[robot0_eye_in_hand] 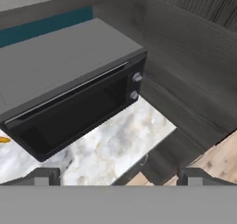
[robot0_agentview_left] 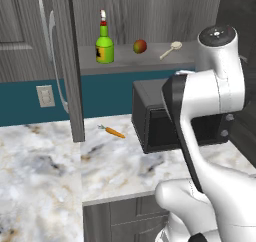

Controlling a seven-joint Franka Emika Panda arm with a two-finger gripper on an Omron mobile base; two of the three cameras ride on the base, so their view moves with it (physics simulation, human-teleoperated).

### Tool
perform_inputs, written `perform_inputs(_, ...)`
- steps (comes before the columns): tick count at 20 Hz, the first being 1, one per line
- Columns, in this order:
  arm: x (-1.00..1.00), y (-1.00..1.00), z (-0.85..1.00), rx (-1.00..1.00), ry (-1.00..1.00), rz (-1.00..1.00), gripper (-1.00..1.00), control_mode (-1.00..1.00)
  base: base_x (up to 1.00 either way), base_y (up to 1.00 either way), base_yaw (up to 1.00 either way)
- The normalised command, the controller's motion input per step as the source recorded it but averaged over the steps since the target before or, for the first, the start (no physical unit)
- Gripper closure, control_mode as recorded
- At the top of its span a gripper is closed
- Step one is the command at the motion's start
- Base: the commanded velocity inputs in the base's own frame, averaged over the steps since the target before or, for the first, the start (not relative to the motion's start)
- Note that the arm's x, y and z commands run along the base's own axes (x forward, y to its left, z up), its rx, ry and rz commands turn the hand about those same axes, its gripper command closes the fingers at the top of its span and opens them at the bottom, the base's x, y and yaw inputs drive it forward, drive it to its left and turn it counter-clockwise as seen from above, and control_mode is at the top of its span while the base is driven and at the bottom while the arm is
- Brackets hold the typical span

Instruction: Pick the spray and dish brush from the cabinet and place them on the counter.

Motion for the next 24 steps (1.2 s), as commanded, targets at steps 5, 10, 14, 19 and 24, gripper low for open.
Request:
perform_inputs(5,0.47,0.19,0.27,-0.03,0.03,-0.05,-1.00,-1.00,0.00,0.00,0.00)
perform_inputs(10,0.58,0.05,0.06,-0.08,0.00,-0.01,-1.00,-1.00,0.00,0.00,0.00)
perform_inputs(14,0.62,0.01,0.08,-0.10,0.00,-0.01,-1.00,-1.00,0.00,0.00,0.00)
perform_inputs(19,0.54,0.00,0.20,-0.07,0.00,-0.02,-1.00,-1.00,0.00,0.00,0.00)
perform_inputs(24,0.50,0.00,0.14,-0.01,-0.05,-0.03,-1.00,-1.00,0.00,0.00,0.00)
